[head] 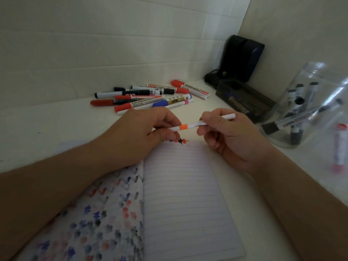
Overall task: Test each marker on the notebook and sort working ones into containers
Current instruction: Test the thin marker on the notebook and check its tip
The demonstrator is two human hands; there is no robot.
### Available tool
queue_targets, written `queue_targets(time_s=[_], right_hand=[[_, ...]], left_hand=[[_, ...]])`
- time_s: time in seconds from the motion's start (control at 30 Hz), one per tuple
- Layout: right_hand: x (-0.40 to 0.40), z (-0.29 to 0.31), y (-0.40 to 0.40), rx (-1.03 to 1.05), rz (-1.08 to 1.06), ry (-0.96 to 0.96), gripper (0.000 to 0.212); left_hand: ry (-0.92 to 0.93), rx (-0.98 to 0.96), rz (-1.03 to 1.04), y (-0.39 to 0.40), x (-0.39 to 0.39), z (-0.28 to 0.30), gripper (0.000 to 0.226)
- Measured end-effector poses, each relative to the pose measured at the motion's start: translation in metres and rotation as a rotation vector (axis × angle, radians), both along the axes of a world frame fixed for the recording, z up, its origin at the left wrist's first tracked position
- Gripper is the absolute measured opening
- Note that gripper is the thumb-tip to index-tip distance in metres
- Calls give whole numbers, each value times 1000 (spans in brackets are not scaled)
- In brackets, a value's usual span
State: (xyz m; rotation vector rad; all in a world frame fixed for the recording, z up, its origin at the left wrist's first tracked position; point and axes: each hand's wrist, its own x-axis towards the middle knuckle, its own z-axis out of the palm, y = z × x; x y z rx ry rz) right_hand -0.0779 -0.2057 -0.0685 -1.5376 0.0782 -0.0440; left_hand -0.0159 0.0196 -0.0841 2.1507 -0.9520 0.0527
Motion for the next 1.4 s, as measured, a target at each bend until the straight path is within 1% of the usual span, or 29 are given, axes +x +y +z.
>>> queue_targets(time_s=[0.1, 0.2, 0.33, 0.57, 0.63, 0.77, 0.87, 0.97, 1.0, 1.07, 1.13, 1.2, 1.27, 1.4], right_hand=[[-1, 1, -1, 35, 1, 10, 18], [-2, 0, -3, 3, 16, 8, 19], [2, -2, -1, -14, 15, 1, 24], [5, -10, 3, -32, -55, -41, 30], [4, -10, 4, -20, -69, -32, 34], [-2, -12, 1, -10, -77, -53, 27], [-11, -14, 4, -152, -108, -111, 21], [-25, -5, 10, -300, -123, -100, 15], [-31, 0, 11, -300, -119, -77, 13], [-49, 12, 8, -196, -116, -44, 11], [-76, 22, -1, -61, -137, -67, 12], [-109, 26, -18, -9, -225, -119, 14], [-141, 27, -37, -1, -379, -173, 15], [-187, 47, -86, 154, -726, -317, 13]], left_hand=[[-3, 43, -31, -1, 0, 1, 17], [-22, 54, -34, -1, -2, 2, 15], [-33, -1, -11, 2, 2, -5, 22], [-82, -104, 31, 0, 5, -8, 18], [-99, -81, 41, 0, 5, -8, 22], [-179, -2, 54, -2, 0, -7, 17], [-306, 126, 68, -4, -4, -3, 19], [-421, 318, 96, -4, -10, 10, 23], [-477, 349, 101, -6, -12, 15, 24], [-562, 335, 106, -12, -18, 30, 25], [-542, 302, 89, -28, -33, 47, 21], [-471, 274, 41, -56, -54, 58, 16], [-401, 230, -26, -94, -79, 66, 14], [-297, 5, -171, -169, -119, 83, 17]])
